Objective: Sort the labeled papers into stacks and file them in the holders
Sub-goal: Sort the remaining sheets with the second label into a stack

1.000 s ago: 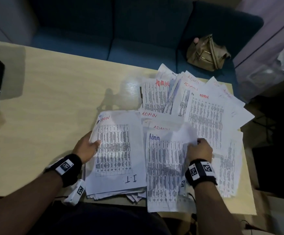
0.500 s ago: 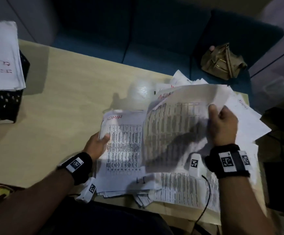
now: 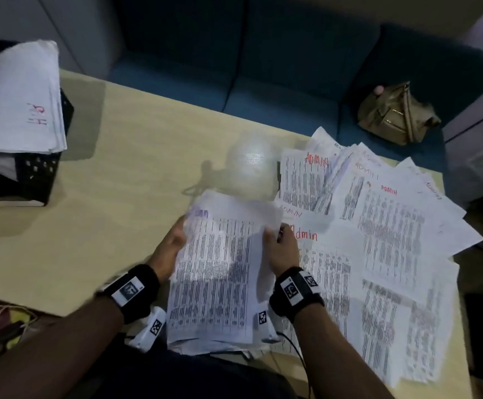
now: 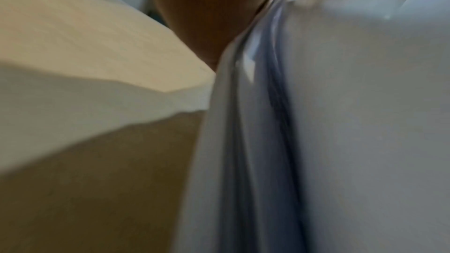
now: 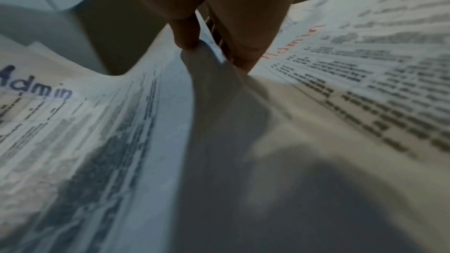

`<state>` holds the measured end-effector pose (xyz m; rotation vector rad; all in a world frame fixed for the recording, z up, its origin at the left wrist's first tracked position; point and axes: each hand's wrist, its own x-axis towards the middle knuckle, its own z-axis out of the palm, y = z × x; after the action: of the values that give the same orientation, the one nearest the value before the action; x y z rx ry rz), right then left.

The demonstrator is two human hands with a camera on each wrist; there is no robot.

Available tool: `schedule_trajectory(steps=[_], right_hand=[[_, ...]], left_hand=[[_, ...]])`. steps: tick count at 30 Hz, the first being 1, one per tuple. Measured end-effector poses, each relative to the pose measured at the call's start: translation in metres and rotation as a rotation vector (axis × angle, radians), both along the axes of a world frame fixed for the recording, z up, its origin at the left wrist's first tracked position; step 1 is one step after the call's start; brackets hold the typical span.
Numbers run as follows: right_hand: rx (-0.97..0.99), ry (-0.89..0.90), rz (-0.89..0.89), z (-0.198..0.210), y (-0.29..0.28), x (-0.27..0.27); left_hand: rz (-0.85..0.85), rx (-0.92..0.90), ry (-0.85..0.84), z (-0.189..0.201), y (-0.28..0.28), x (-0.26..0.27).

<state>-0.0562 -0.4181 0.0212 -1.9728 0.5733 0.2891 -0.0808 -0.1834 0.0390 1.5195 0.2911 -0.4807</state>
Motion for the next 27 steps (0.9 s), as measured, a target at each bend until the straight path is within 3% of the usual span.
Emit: schedule_trajectory(steps=[4, 6, 8, 12, 16, 18, 20, 23, 25, 27], right_hand=[[0.048, -0.017, 0.061, 0.001, 0.001, 0.009], [0.036, -0.167, 0.079, 0.003, 0.000, 0.018], [-0.074, -0.269, 0.204, 0.007, 0.000, 0.029], [-0.301, -0.207, 0.437, 0.003, 0.000, 0.033], [-0.314, -0.257, 0.390, -0.002, -0.001, 0.028], [-0.263, -0.248, 0.390, 0.001, -0.002, 0.028], [-0.200, -0.234, 0.329, 0.005, -0.011, 0.028], [-0.350, -0.217, -0.003, 0.011, -0.047, 0.022], [-0.549, -0.023, -0.223, 0.012, -0.082, 0.007], [-0.627, 0.217, -0.294, 0.009, -0.112, -0.014]], left_hand=[[-0.079, 0.277, -0.193, 0.012, 0.001, 0.023], [-0.143, 0.234, -0.197, 0.011, 0.000, 0.030], [-0.186, 0.192, -0.149, 0.012, -0.004, 0.030], [-0.249, 0.169, -0.189, 0.015, -0.011, 0.034], [-0.317, 0.222, -0.232, 0.017, -0.015, 0.041], [-0.259, 0.237, -0.196, 0.016, -0.017, 0.040], [-0.180, 0.238, -0.157, 0.011, -0.015, 0.038], [-0.129, 0.211, -0.133, 0.004, -0.011, 0.028], [-0.144, 0.225, -0.124, 0.002, -0.008, 0.025], [-0.137, 0.239, -0.118, 0.004, -0.006, 0.029]])
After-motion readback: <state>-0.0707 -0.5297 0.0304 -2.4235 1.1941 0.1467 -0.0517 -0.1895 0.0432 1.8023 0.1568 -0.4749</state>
